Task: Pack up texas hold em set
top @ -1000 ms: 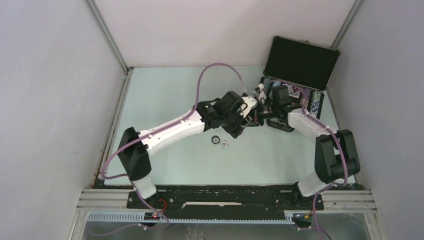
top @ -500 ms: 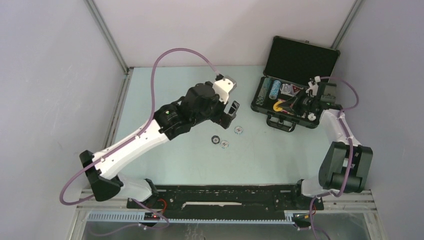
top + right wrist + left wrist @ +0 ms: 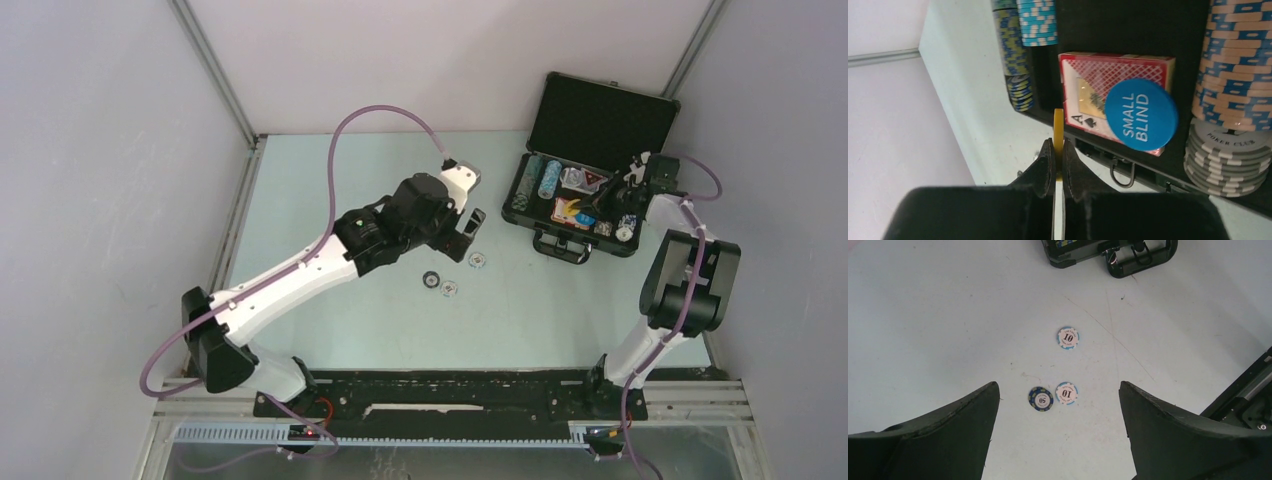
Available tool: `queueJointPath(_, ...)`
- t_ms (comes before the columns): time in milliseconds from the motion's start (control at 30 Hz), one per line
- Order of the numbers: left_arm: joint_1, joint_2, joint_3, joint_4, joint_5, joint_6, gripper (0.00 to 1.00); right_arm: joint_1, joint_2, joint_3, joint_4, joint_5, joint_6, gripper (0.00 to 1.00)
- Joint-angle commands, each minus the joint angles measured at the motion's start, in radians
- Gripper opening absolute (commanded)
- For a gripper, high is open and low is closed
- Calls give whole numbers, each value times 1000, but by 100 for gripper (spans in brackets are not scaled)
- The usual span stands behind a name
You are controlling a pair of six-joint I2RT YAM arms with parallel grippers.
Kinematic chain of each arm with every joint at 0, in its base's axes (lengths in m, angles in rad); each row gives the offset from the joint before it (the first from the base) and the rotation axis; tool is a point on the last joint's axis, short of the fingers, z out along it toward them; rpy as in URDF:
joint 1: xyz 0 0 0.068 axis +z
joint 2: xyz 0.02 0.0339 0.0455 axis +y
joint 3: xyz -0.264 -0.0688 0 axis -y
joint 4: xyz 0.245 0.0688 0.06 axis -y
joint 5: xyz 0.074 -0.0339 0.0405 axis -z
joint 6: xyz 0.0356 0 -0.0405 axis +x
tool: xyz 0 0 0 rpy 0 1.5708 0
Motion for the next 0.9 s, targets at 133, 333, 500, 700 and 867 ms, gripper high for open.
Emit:
queueJointPath(133,38,11,24,13,75,-47,95,5,77,34,52,-7,-9,1)
queueJointPath(333,39,29,28,10,89,-48,95,14,96,35,100,-20,18,4)
queueJointPath(500,42,52,30,9,83,-44,95,25,119,49,96,-16,16,5)
queueJointPath(700,45,56,30,9,83,-41,95,19,142,50,122,-24,23,9)
queueJointPath(867,50,53,30,9,85,-39,95,11,158,50,128,-19,22,13)
